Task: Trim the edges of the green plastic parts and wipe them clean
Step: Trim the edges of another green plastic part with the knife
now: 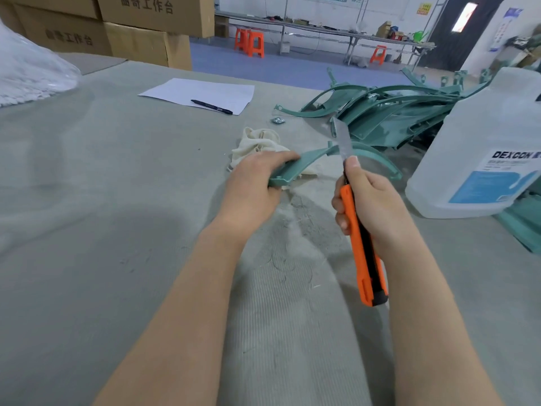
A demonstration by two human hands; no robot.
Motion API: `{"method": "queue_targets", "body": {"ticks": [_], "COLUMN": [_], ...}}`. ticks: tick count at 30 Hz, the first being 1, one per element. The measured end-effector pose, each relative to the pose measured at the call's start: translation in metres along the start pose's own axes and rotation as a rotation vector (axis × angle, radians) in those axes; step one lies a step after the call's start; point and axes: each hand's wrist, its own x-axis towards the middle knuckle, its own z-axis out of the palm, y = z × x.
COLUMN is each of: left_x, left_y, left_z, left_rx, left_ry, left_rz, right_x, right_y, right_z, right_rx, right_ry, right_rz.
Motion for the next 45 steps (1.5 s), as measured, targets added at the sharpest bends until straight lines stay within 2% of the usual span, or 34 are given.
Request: {"method": "queue_targets", "body": {"ticks": [4,17,19,22,25,28,45], "left_x": [0.001,0.002,0.002,0.000,-0.001,0.000,0.000], "left_y": [-0.001,-0.003,-0.004,-0.004,-0.003,-0.002,-0.005], "left_z": [0.002,0.003,0.003,0.003,0.002,0.001,0.000], "left_rx": [0.055,0.179,0.184,0.168,0.145,0.132,0.122], "left_ry": [-0.028,-0.023,-0.004,0.030,0.010,-0.004,0.002], "left_rz": [0.042,0.050,0.029,-0.013,-0.014,-0.002,0.002], "right_x": [0.000,-0.005,-0.005,-0.003,0.000,0.002,0.004], "right_y": [0.002,0.001,0.000,-0.001,0.000,0.003,0.006], "right_z": [0.000,0.013,0.014,0.011,0.007,0.006,0.004], "right_rx": [-0.047,-0.168,-0.151,-0.104,-0.099,-0.117,-0.077], "right_ry": [-0.004,-0.288,-0.273,-0.139,-0.017,0.029,-0.040], "right_rz": [0.027,-0.002,-0.018,-0.037,-0.016,0.015,0.088]}}
